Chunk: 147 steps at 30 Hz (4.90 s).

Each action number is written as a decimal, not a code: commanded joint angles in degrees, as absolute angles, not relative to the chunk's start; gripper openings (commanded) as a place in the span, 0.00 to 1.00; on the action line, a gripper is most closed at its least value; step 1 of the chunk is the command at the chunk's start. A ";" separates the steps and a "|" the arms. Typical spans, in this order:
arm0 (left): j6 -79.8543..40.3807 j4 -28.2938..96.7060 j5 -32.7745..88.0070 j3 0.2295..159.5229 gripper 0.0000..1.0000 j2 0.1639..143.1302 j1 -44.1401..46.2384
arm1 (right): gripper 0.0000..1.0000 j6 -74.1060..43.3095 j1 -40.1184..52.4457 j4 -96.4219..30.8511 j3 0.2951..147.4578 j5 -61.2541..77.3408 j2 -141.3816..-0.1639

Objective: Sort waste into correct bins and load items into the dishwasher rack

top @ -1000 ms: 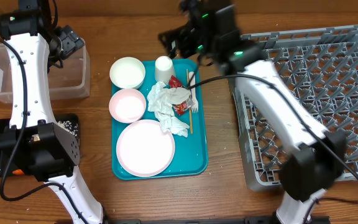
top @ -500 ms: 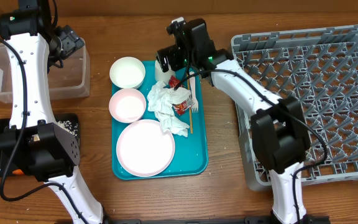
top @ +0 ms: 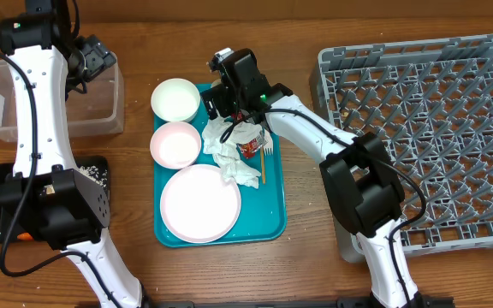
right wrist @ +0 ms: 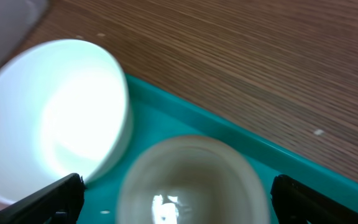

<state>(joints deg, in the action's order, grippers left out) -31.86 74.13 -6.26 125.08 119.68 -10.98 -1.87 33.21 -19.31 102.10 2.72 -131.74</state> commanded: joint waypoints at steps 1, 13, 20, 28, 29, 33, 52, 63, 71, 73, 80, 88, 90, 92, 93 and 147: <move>-32.80 74.08 -6.55 125.03 1.00 118.52 -11.05 | 1.00 -1.67 32.84 -19.05 102.94 -2.42 -132.77; -32.82 74.08 -6.55 125.03 1.00 118.52 -11.05 | 0.64 -6.04 32.51 -18.94 104.01 -2.50 -129.95; -32.80 74.08 -6.55 125.03 1.00 118.52 -11.05 | 0.57 -6.09 31.24 -19.92 104.01 -2.52 -120.20; -32.80 74.08 -6.55 125.03 1.00 118.52 -11.05 | 0.57 -6.42 19.44 -23.11 104.01 -2.57 -108.68; -32.80 74.08 -6.55 125.03 1.00 118.52 -11.05 | 0.57 -6.39 16.34 -23.94 104.01 -2.55 -107.77; -32.82 74.08 -6.55 125.03 1.00 118.52 -11.05 | 0.57 -5.78 3.73 -28.95 103.98 -4.69 -107.04; -32.80 74.08 -6.55 125.03 1.00 118.52 -11.05 | 0.78 -5.82 -24.12 -40.88 102.72 -3.84 -111.85; -32.82 74.08 -6.55 125.03 1.00 118.50 -11.05 | 0.88 -6.04 -22.22 -44.03 102.78 -3.73 -111.18; -32.80 74.08 -6.55 125.03 1.00 118.52 -11.05 | 0.87 -6.02 -14.35 -43.86 102.83 23.90 -106.61; -32.82 74.08 -6.55 125.03 1.00 118.52 -11.05 | 0.92 -6.00 -8.56 -44.23 102.83 33.21 -106.39; -32.80 74.08 -6.55 125.03 1.00 118.52 -11.05 | 1.00 -5.61 12.10 -47.05 102.80 26.68 -106.52; -32.82 74.08 -6.55 125.03 1.00 118.52 -11.05 | 1.00 -6.35 30.26 -49.41 102.69 6.50 -108.18; -32.82 74.08 -6.55 125.03 1.00 118.52 -11.05 | 1.00 -7.84 33.19 -49.45 102.69 6.52 -109.47; -32.80 74.08 -6.55 125.03 1.00 118.52 -11.05 | 0.94 -8.82 35.57 -50.11 102.69 6.44 -111.33; -32.80 74.08 -6.55 125.03 1.00 118.52 -11.05 | 0.91 -8.82 35.94 -50.37 102.69 6.42 -111.68; -32.82 74.08 -6.55 125.03 1.00 118.52 -10.96 | 0.68 -15.29 30.37 -54.54 110.85 -9.34 -128.18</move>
<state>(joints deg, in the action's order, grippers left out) -31.86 74.13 -6.26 125.08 119.68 -10.98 -14.52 32.88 -55.27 110.98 -8.32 -129.16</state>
